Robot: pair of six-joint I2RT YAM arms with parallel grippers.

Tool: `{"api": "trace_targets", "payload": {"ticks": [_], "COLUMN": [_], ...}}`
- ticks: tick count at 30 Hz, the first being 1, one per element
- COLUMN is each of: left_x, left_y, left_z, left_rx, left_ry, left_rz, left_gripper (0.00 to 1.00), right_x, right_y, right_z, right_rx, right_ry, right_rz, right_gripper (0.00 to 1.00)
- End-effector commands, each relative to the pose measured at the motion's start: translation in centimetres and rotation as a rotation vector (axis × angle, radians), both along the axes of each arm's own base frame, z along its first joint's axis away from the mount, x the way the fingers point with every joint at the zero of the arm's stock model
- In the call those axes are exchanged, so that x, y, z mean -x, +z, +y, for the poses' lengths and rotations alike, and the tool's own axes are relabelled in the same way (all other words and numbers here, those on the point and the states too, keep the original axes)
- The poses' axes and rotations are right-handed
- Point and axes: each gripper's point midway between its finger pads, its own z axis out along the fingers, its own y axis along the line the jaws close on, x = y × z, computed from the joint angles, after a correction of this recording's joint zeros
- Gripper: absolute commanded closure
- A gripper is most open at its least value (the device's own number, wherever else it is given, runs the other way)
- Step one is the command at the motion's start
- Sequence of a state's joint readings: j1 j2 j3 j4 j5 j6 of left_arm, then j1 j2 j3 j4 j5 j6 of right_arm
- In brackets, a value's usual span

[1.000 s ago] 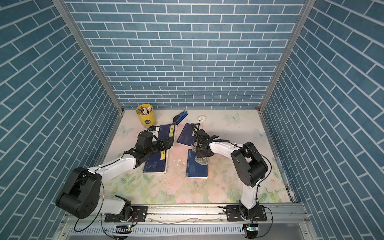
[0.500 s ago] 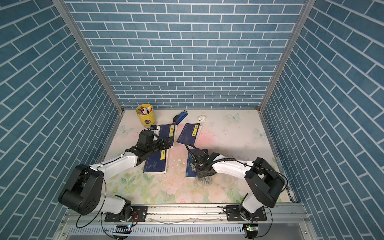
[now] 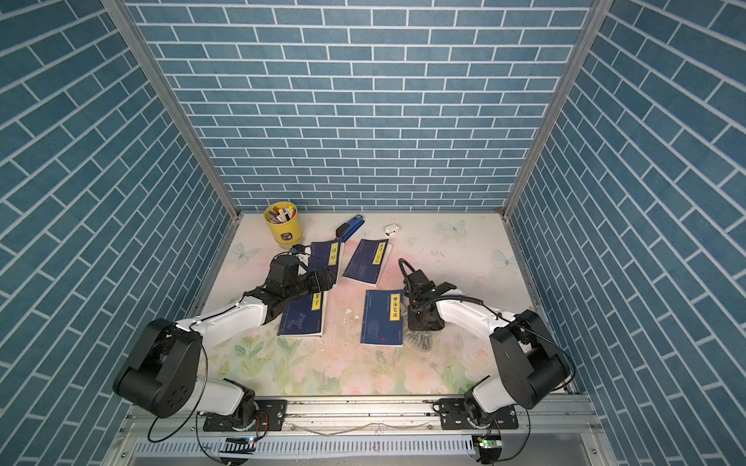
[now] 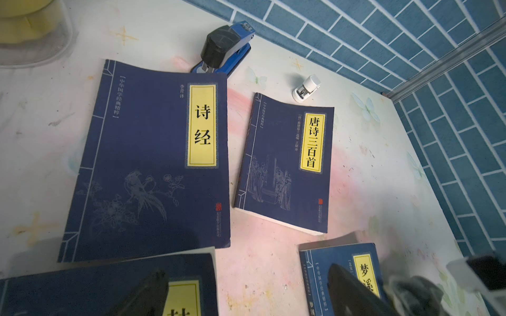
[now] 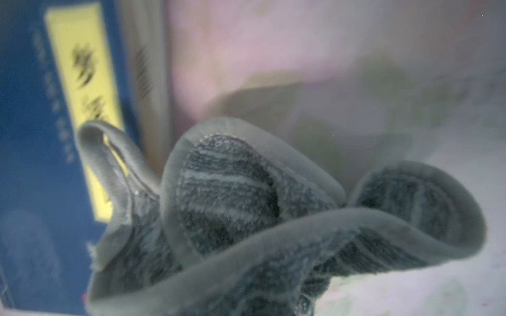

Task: Wipe the cover of the book
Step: Place the cleaning item at the center of the board.

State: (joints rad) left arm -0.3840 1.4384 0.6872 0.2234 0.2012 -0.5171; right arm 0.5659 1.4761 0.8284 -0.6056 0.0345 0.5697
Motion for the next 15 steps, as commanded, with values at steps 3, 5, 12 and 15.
{"api": "trace_targets", "payload": {"ticks": [3,5,12,15], "left_x": [0.3,0.5,1.7,2.2], "left_y": [-0.2,-0.2,-1.0,-1.2], "left_z": [-0.2,-0.4,-1.4,-1.8], "left_rx": [0.027,0.045,0.034,0.01], "left_ry": [-0.013,-0.022,-0.063,-0.081], "left_rz": [-0.008,-0.009,0.013,0.014], "left_gripper": [0.04,0.04,0.05,0.05], "right_x": [-4.2,-5.1,-7.0,-7.5], "right_y": [0.8,0.6,2.0,3.4], "right_z": [-2.9,-3.9,-4.2,-4.8], "right_rx": [0.095,0.15,0.225,0.27], "right_ry": [-0.078,-0.103,-0.089,-0.084], "right_rz": [-0.088,-0.092,-0.115,-0.145], "right_gripper": [0.97,0.94,0.56,0.4]}}
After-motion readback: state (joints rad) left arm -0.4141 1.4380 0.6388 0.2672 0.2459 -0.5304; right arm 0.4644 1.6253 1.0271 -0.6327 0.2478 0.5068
